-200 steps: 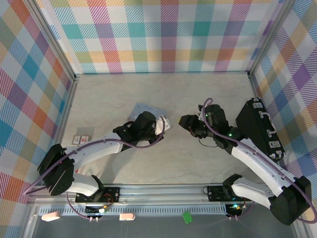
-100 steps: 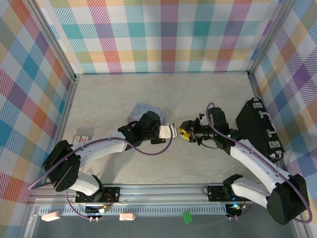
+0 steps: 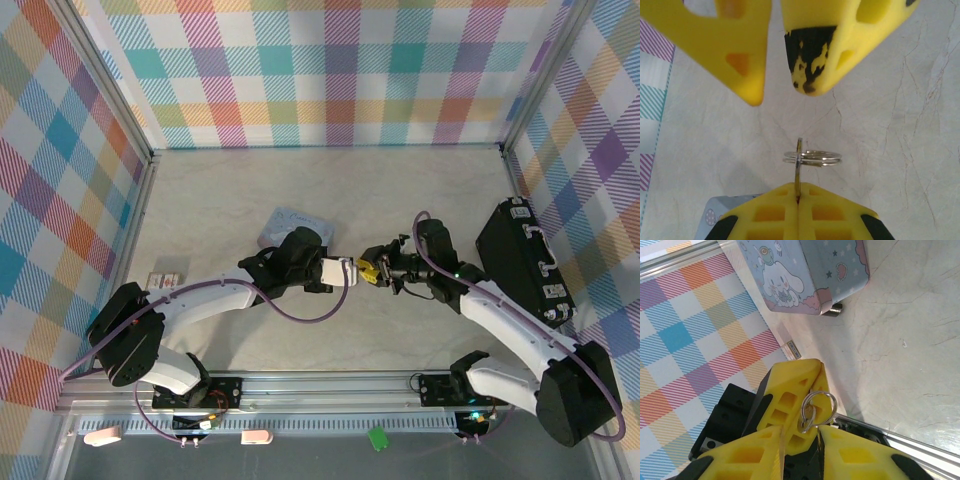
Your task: Unlock a padlock with a key
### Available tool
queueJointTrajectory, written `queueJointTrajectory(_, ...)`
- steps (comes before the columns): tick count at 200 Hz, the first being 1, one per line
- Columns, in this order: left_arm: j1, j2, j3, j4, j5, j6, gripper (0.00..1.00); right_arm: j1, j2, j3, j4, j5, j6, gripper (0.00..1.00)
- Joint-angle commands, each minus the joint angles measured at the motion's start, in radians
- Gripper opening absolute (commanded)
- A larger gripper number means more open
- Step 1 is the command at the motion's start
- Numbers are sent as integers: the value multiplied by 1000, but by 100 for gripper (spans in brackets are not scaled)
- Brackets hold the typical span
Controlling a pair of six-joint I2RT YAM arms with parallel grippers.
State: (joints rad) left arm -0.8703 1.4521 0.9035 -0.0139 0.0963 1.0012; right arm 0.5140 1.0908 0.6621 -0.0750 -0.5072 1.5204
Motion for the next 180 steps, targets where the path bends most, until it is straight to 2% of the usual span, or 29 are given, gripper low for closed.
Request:
queueJointTrajectory(1, -21, -6, -8, 26, 32, 23, 0, 17, 21, -8, 50, -10, 26, 24)
queueJointTrajectory(90, -35, 3, -4, 35, 26, 22, 0, 40, 51, -20, 73, 25, 43, 19)
queueJointTrajectory(155, -38, -6, -19, 66, 4, 4, 0, 41, 39, -42, 75, 51, 38, 4)
queueJointTrajectory(180, -38, -36, -56, 129, -6, -51, 17, 40, 19, -52, 57, 87, 20, 0)
